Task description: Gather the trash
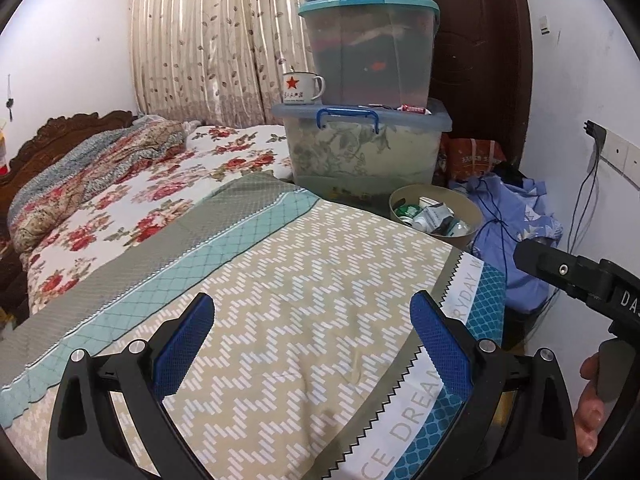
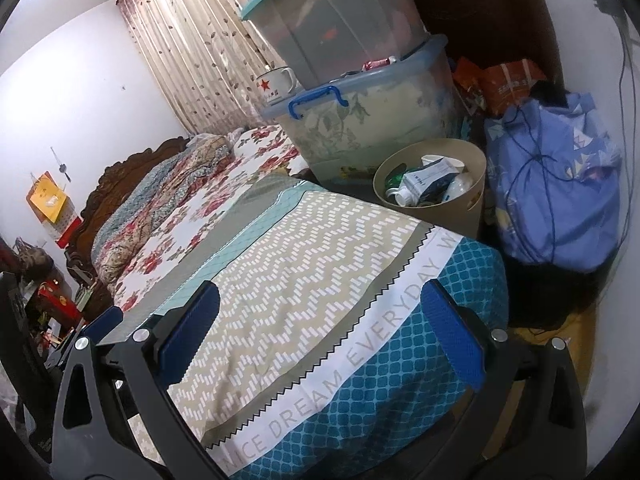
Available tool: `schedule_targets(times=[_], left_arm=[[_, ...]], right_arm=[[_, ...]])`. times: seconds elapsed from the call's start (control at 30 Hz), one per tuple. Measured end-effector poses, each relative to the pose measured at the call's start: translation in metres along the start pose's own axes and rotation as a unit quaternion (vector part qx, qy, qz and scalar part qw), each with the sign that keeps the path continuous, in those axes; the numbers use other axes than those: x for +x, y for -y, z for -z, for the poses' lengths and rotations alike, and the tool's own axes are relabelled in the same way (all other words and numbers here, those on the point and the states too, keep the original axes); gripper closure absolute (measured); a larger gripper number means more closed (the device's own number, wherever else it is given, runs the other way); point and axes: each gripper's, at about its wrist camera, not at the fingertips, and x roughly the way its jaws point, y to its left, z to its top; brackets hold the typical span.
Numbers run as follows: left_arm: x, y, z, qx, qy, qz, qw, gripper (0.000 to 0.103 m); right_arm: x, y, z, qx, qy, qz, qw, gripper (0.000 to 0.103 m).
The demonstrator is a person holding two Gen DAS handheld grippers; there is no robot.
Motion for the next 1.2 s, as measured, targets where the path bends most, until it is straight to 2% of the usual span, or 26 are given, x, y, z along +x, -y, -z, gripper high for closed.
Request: schedule_targets(times=[0.47, 0.63, 1.2], left_arm=[[-0.03, 0.021, -0.016, -0.002, 0.042, -0.07, 0.9966, 0.009], [-0.033, 0.033, -0.022, -0.001, 0.036, -0.067, 0.9971, 0.009], [-0.043, 0.049, -0.036, -0.008, 0.03, -0.124, 0.9918, 0.009]], right_arm=[[-0.024, 0.005, -0.005, -0.018, 0.043, -0.019, 0.999, 0.004], [-0.029, 0.014, -0.008, -0.016, 0.054, -0.024, 0.998, 0.004], [-0.021, 0.038, -0.014, -0.005, 0.05, -0.045, 0.998, 0.004]])
